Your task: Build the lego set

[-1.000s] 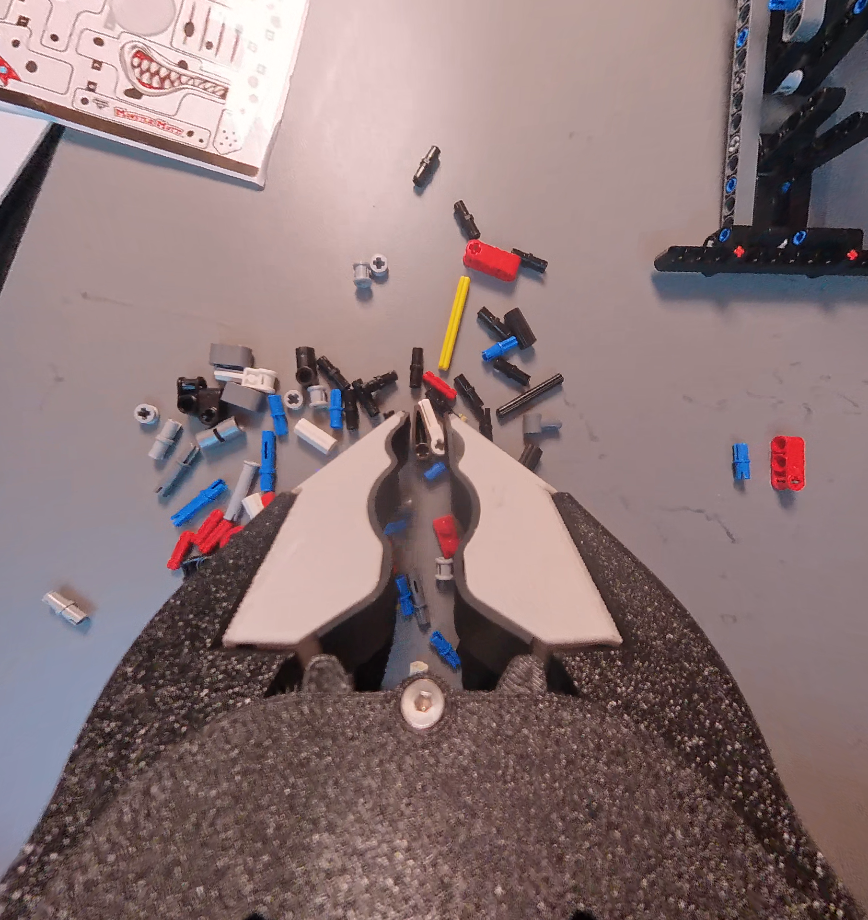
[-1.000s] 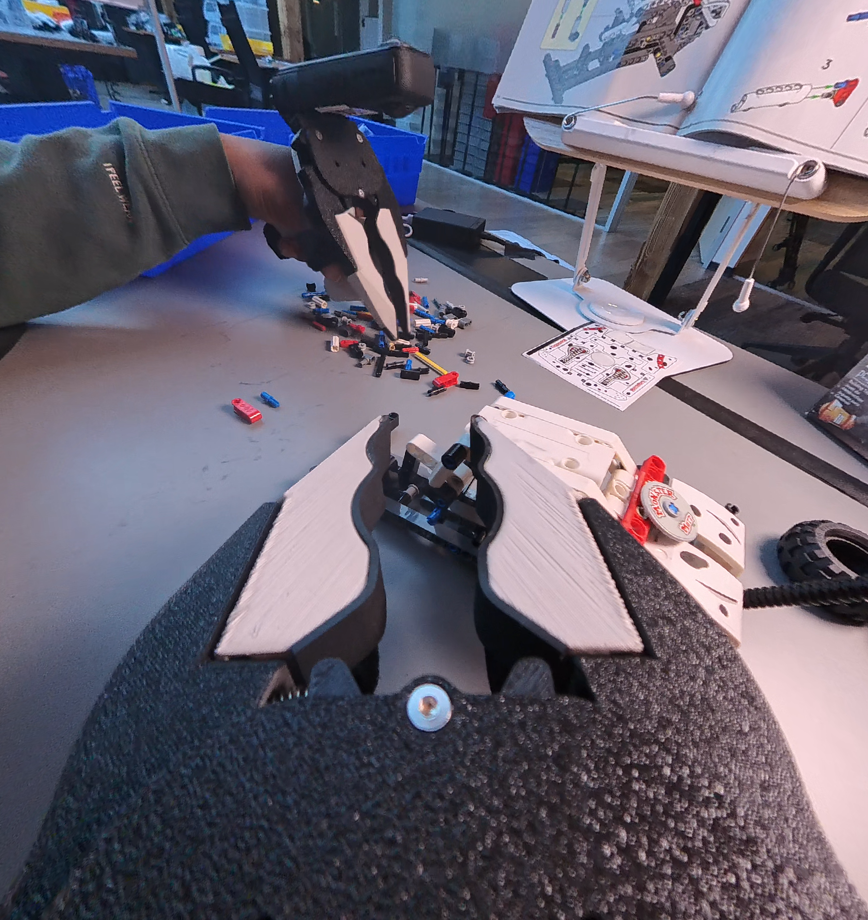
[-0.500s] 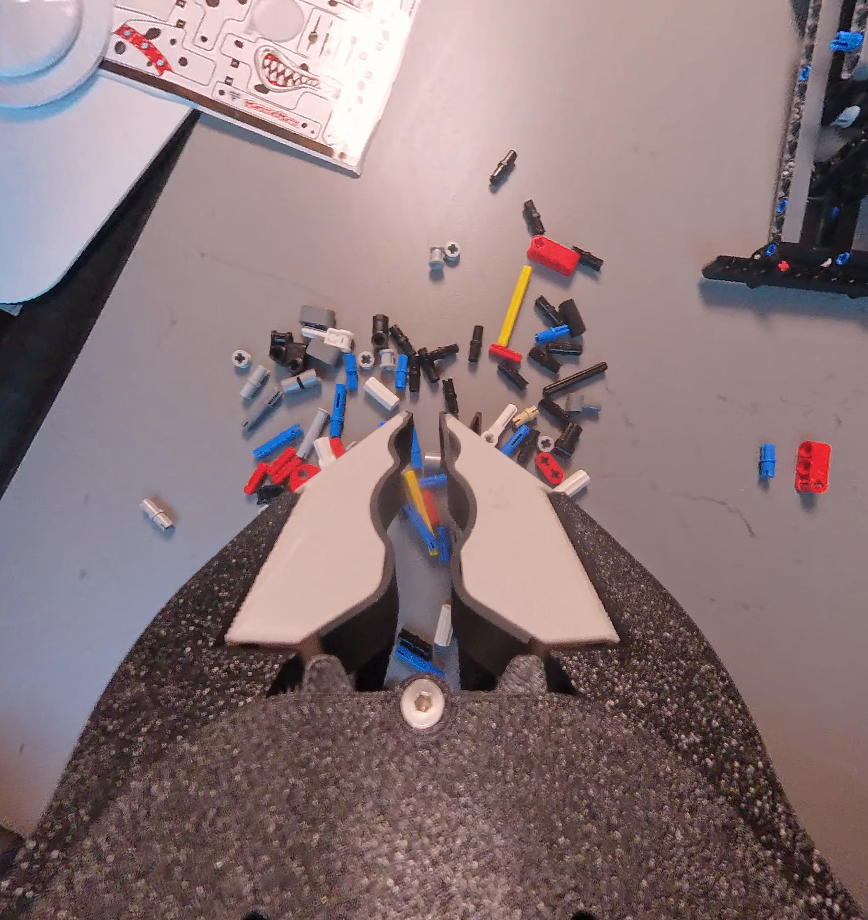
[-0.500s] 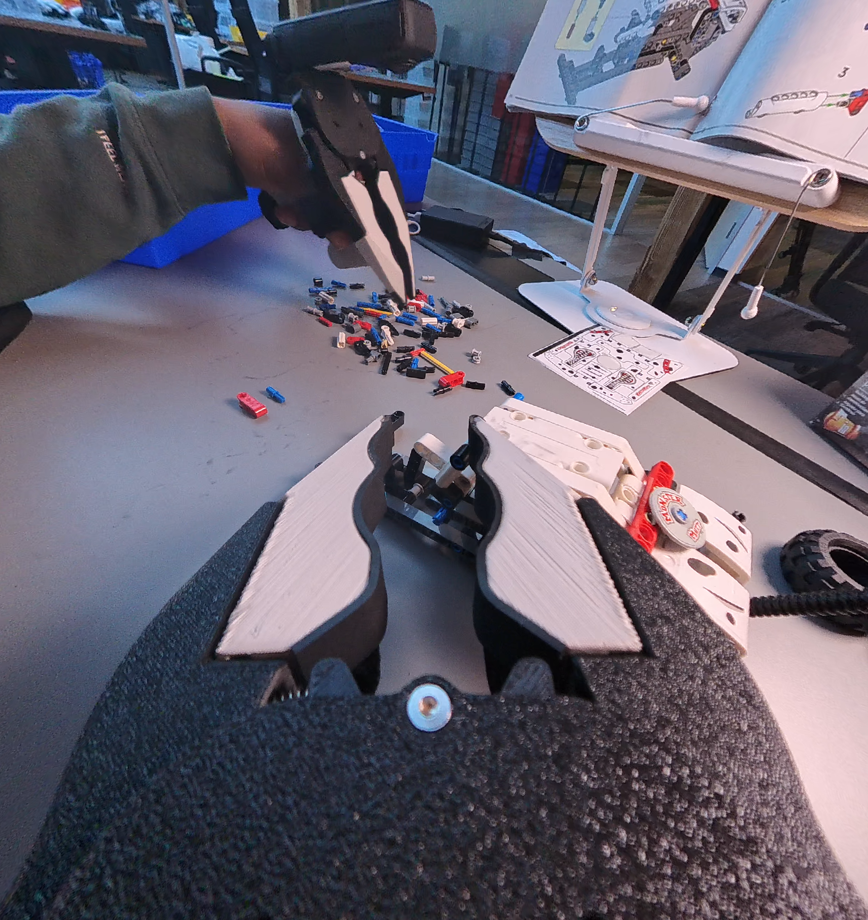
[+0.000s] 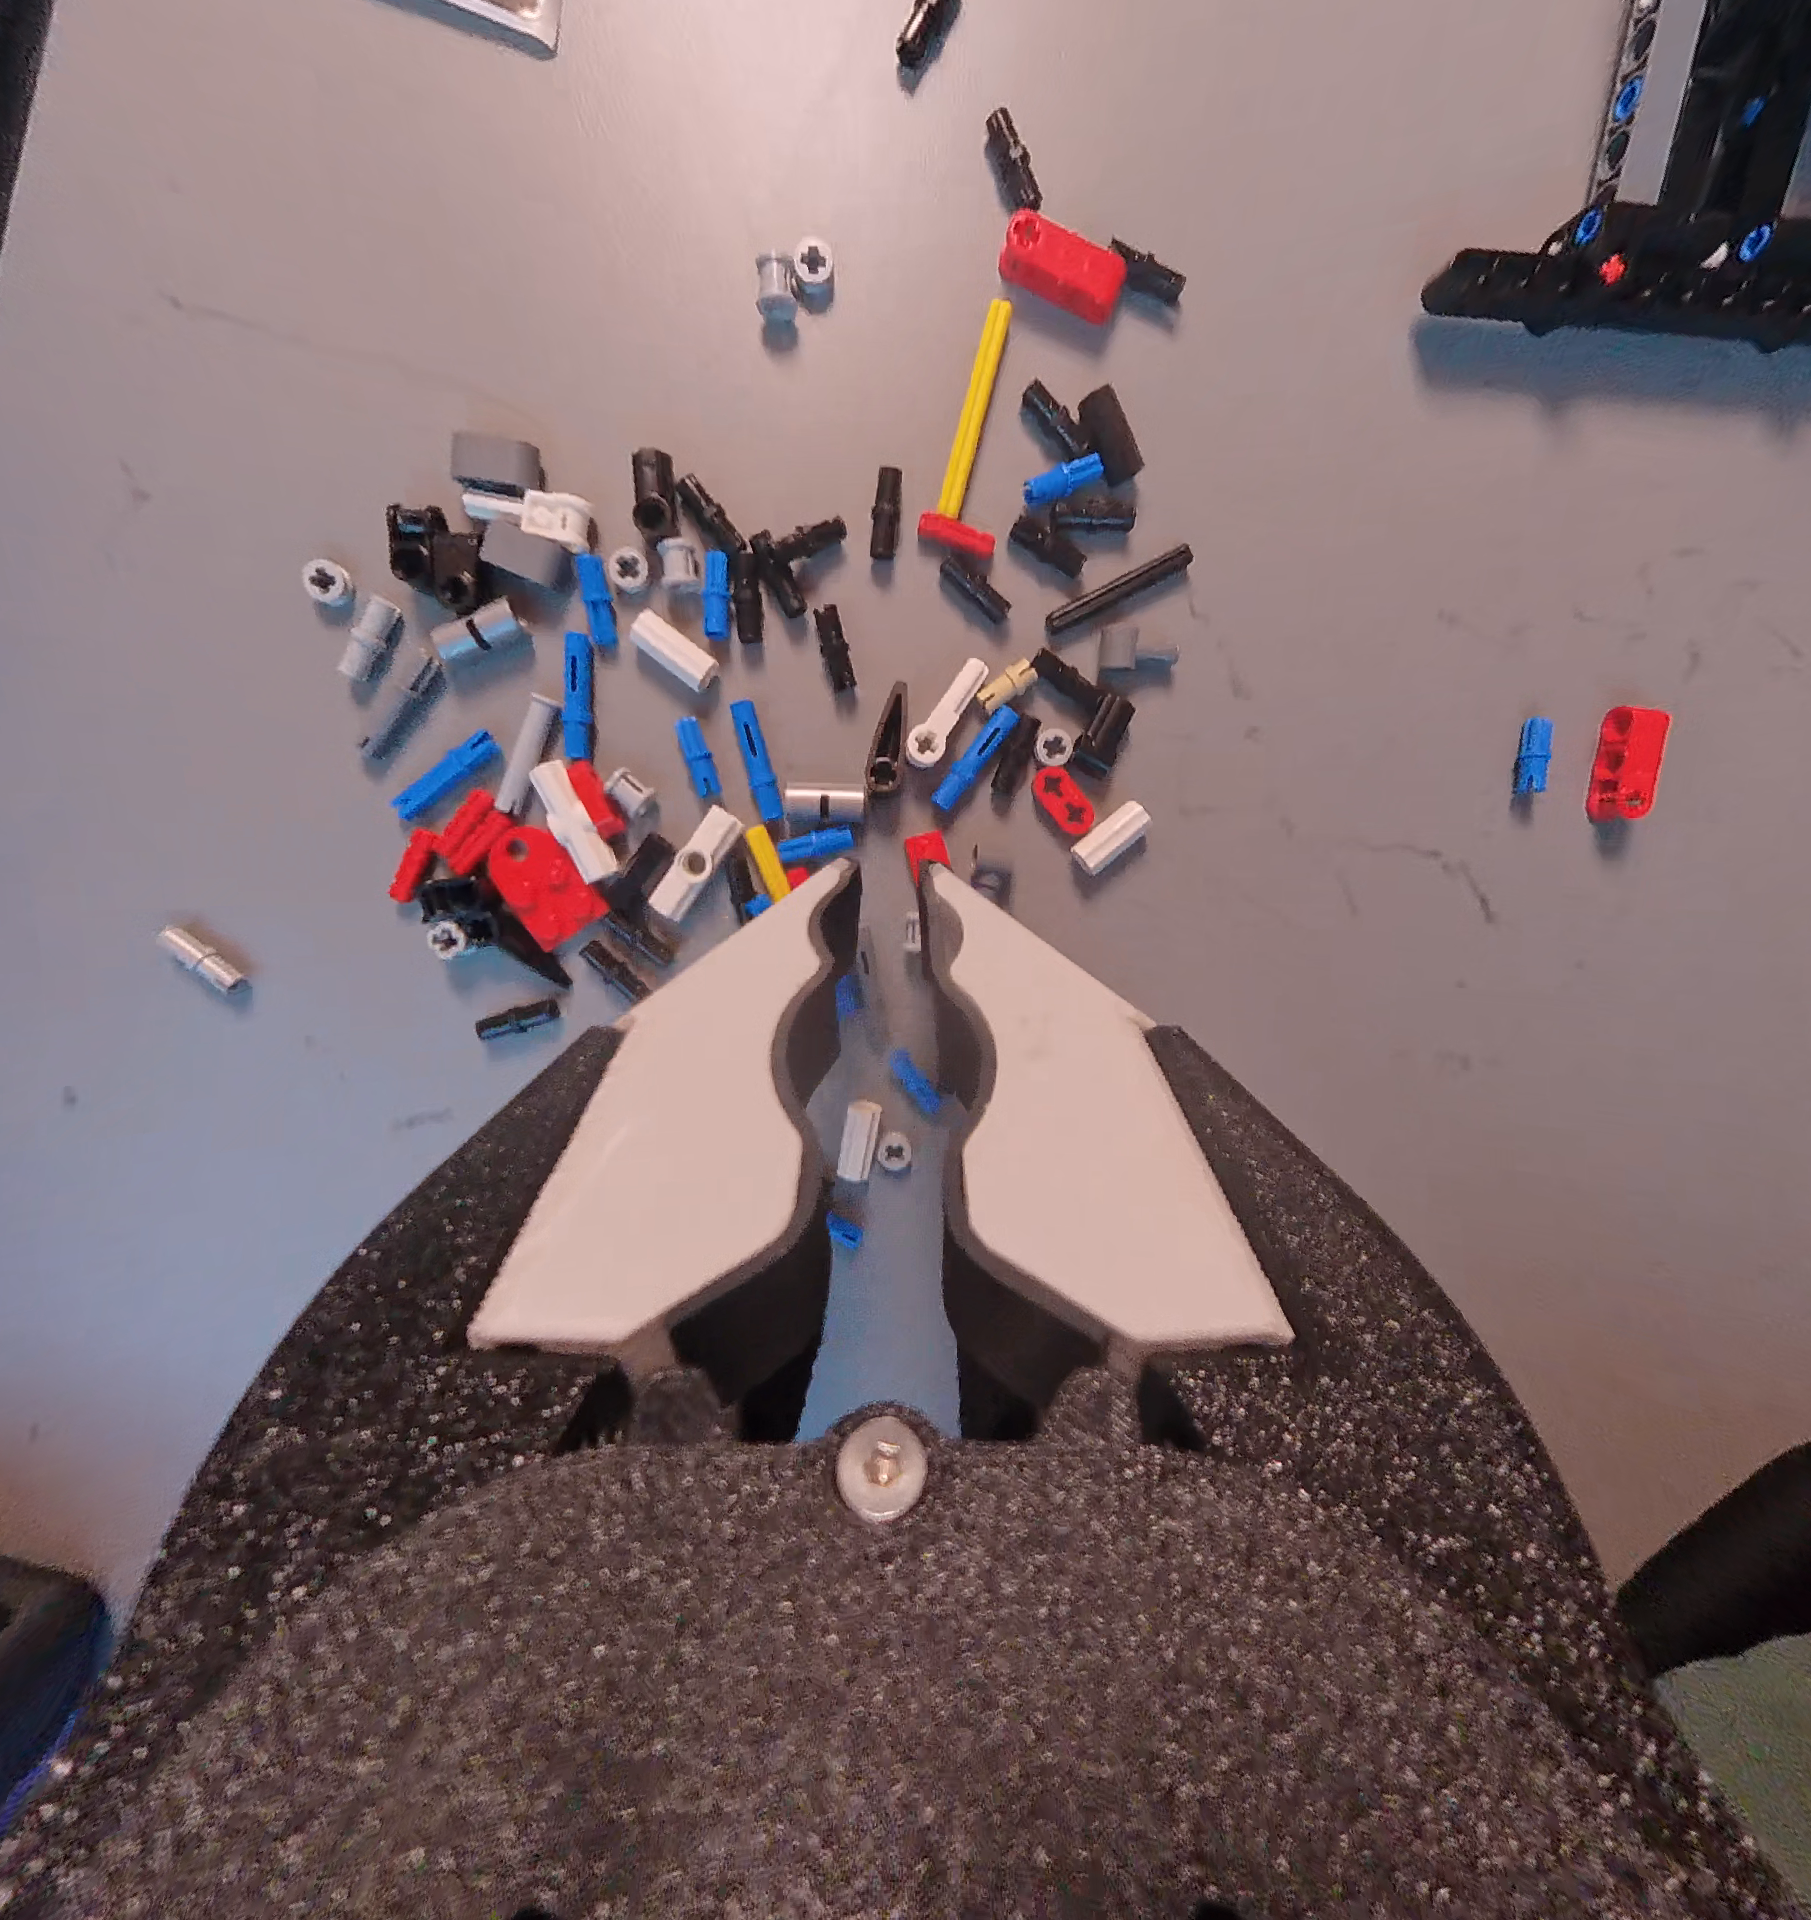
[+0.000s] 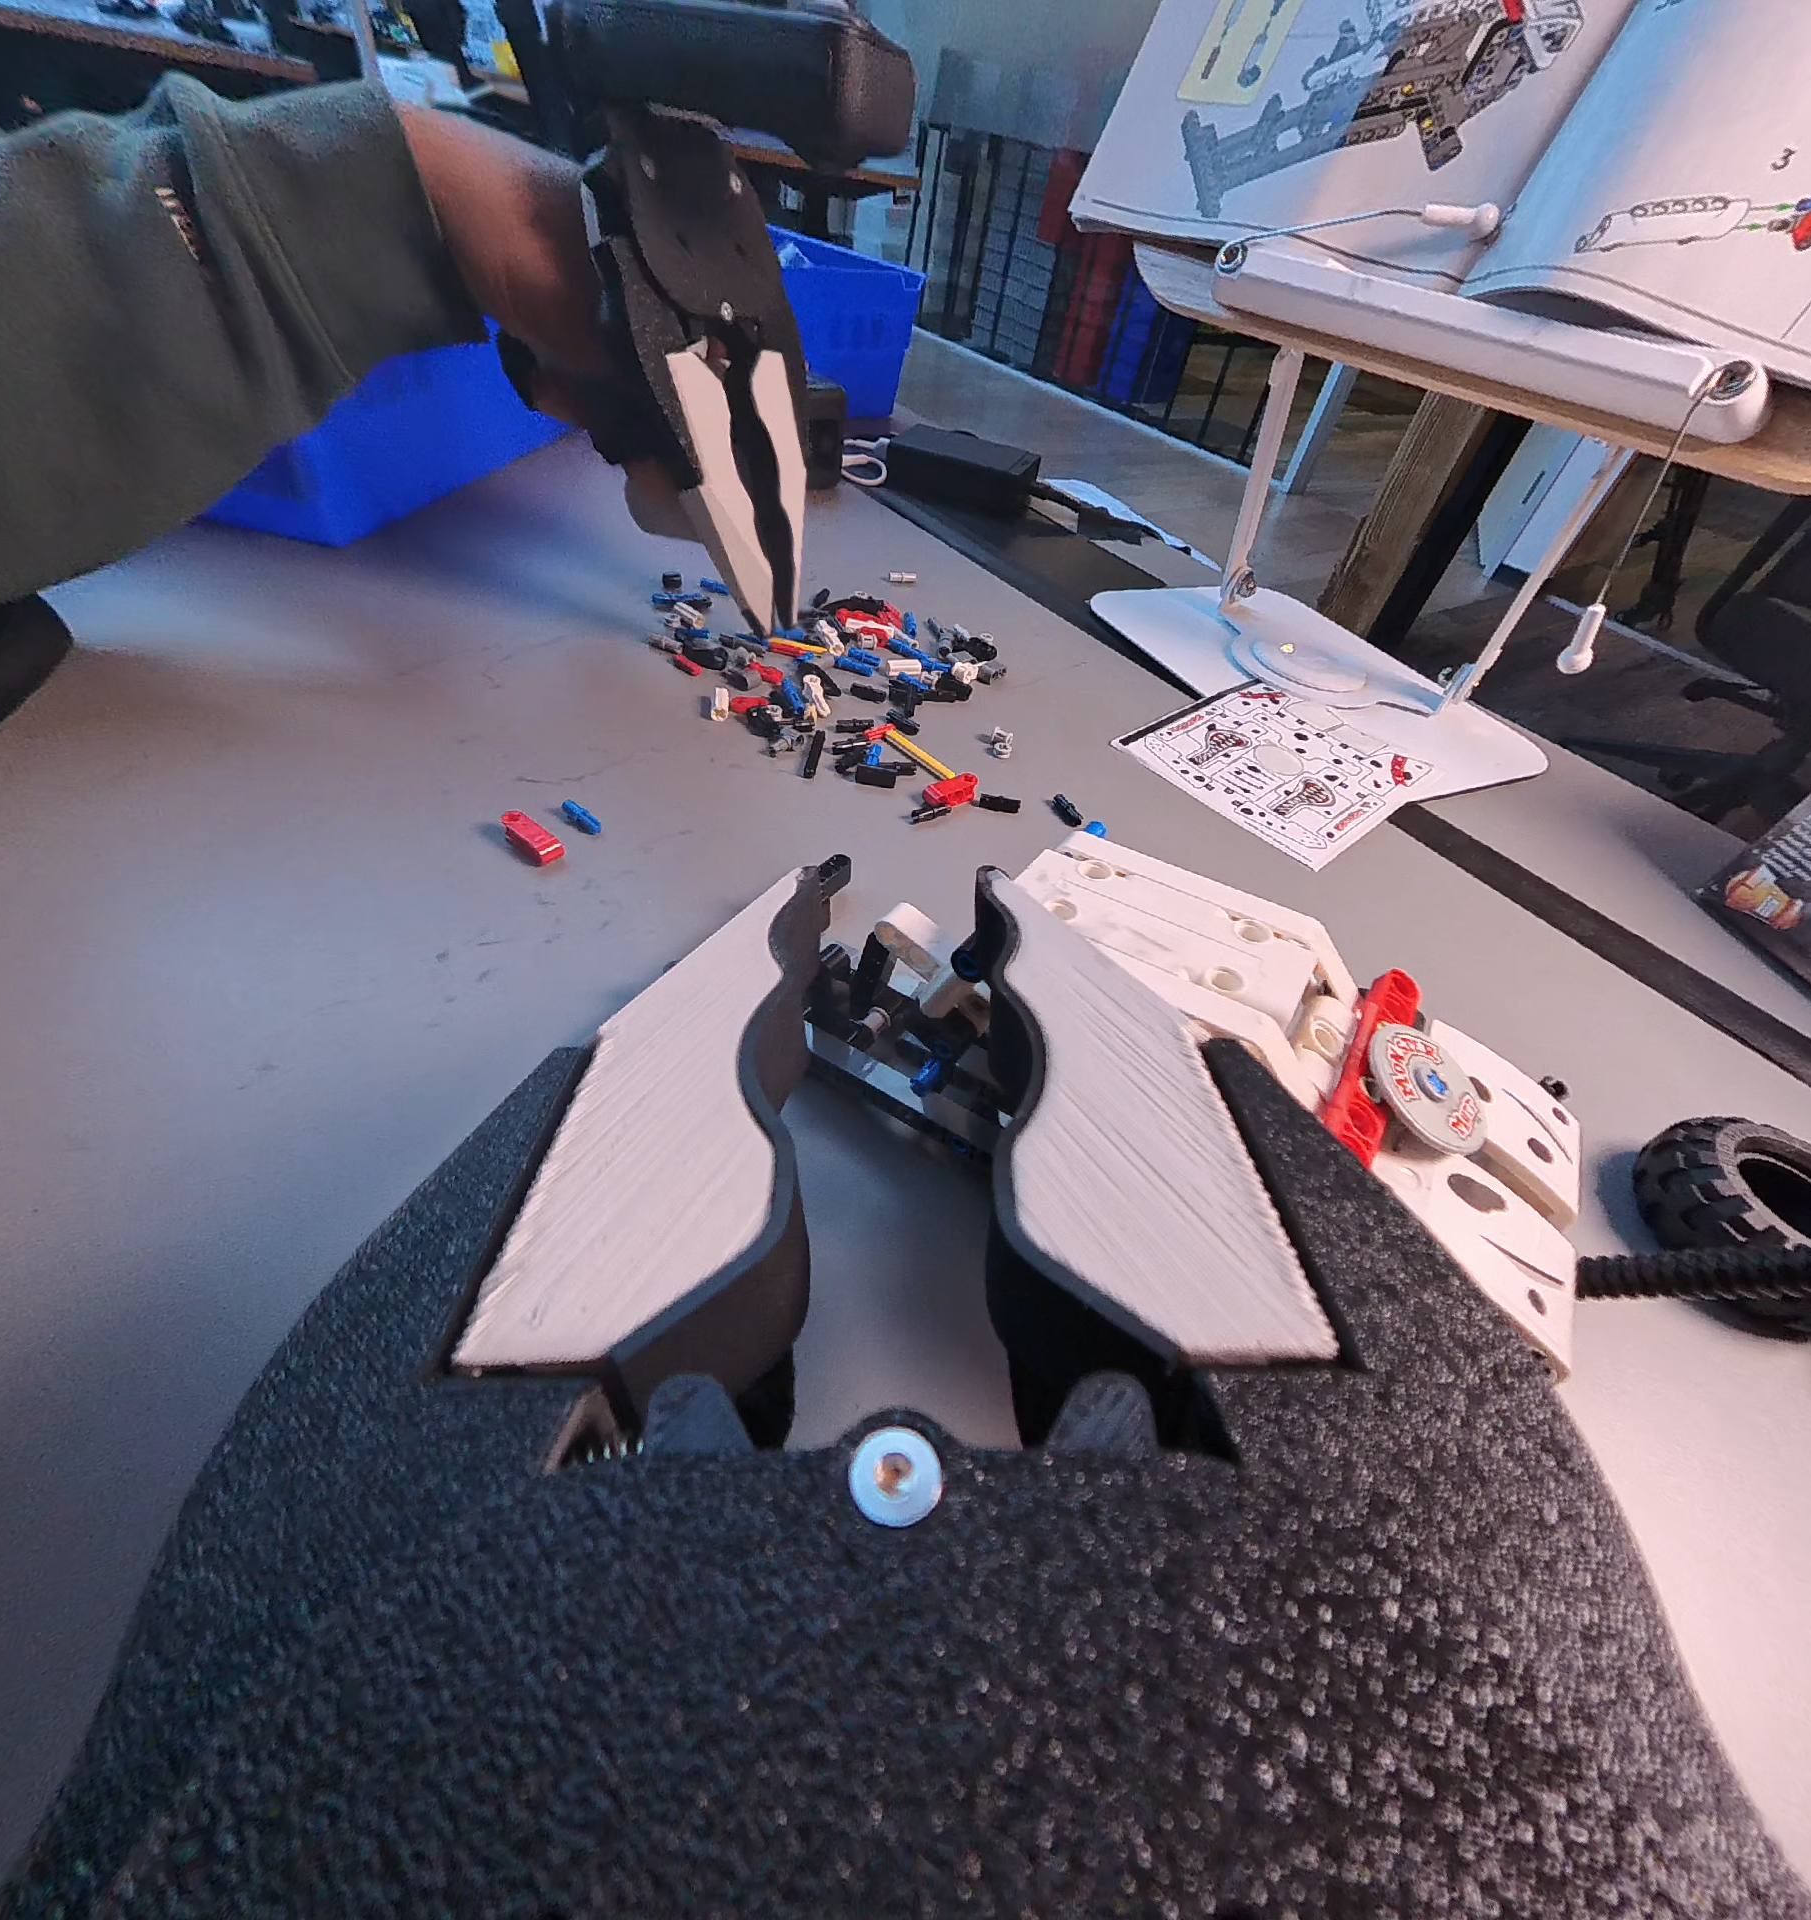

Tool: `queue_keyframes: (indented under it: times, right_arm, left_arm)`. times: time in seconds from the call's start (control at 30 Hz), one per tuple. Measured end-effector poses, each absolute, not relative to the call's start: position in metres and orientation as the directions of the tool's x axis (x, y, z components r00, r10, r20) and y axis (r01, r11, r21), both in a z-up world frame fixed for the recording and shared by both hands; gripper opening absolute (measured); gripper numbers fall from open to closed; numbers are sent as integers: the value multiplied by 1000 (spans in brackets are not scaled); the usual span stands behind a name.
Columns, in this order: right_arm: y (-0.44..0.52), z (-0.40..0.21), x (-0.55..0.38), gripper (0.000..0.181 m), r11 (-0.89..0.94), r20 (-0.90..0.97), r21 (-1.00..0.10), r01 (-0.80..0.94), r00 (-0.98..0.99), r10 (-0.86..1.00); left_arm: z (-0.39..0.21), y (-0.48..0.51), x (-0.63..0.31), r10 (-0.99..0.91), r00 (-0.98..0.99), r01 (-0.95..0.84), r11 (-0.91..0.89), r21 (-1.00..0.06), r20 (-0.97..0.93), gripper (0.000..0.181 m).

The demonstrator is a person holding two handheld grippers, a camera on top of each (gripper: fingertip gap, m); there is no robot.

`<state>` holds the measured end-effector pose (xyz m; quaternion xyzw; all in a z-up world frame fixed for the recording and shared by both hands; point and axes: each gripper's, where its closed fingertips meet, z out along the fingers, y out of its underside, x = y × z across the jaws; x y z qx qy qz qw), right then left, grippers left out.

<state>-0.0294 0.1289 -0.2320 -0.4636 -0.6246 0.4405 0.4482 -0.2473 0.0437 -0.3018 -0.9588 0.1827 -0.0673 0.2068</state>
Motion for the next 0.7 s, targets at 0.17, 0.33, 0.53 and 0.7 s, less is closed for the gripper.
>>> queue_keyframes:
  times: [0.17, 0.33, 0.53, 0.7]
  right_arm:
    - [128, -232, -30, 29, 184, 153, -965, 185, -171, 973]
    - [128, -232, -29, 29, 185, 153, -965, 185, -172, 973]
    - [127, -232, -29, 29, 188, 156, -965, 185, -175, 972]
    - [127, -232, -29, 29, 190, 158, -964, 185, -178, 971]
  left_arm:
    - [-289, 36, -241, -398, 915, -338, -840, -425, 60, 10]
    - [-293, 30, -225, -452, 887, -383, -836, -394, 98, 9]
    - [-303, 12, -235, -427, 900, -387, -878, -282, 91, 5]
    - [-313, -2, -246, -396, 914, -375, -906, -198, 84, 11]
